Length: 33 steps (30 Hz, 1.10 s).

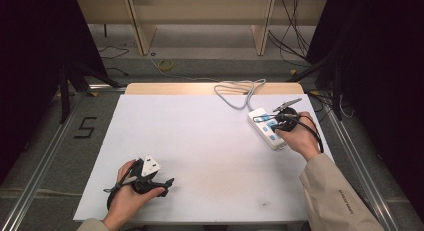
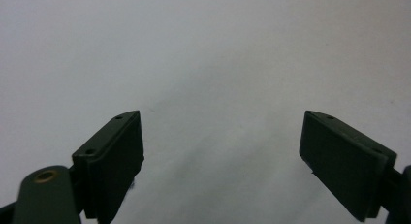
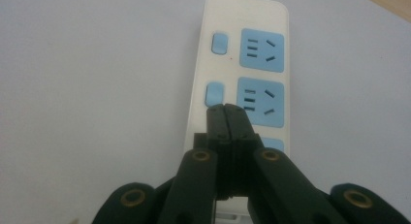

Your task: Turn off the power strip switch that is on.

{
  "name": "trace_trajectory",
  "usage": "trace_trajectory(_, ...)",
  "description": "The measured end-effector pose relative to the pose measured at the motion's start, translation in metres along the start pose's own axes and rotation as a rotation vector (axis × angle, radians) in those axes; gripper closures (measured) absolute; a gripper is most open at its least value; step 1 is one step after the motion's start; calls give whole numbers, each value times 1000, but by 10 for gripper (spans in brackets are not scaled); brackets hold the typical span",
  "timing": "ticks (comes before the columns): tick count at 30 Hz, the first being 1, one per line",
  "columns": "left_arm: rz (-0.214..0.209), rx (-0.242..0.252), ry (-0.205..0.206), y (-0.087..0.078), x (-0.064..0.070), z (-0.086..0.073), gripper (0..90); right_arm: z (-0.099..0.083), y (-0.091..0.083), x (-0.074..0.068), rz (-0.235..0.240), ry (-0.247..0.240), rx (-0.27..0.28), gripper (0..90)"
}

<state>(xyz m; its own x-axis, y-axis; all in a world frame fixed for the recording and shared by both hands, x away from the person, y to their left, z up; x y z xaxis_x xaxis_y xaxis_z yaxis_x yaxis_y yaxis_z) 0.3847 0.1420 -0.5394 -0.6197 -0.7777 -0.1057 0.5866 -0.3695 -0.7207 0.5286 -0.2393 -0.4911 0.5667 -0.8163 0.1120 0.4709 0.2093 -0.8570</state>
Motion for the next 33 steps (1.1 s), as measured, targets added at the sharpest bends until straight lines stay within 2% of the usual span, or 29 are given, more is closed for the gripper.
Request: trace_trajectory(33,-5,-2,-2,1,2,1,156,12,13,5,1,-4,-24,900)
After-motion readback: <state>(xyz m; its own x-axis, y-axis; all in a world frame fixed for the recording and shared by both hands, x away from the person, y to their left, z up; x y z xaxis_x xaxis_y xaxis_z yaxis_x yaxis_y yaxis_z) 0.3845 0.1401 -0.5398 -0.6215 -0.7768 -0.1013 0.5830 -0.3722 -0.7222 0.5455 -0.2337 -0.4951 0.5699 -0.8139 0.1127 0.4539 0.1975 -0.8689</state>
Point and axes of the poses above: each handheld gripper's, and its own axes: y roughly forward along the jaws, z roughly out of its top, x roughly to its right, the point moved 9 cm from there along y, roughly forward along the jaws, and after that the axes turned 3 degrees about -x, right-handed, at the moved point
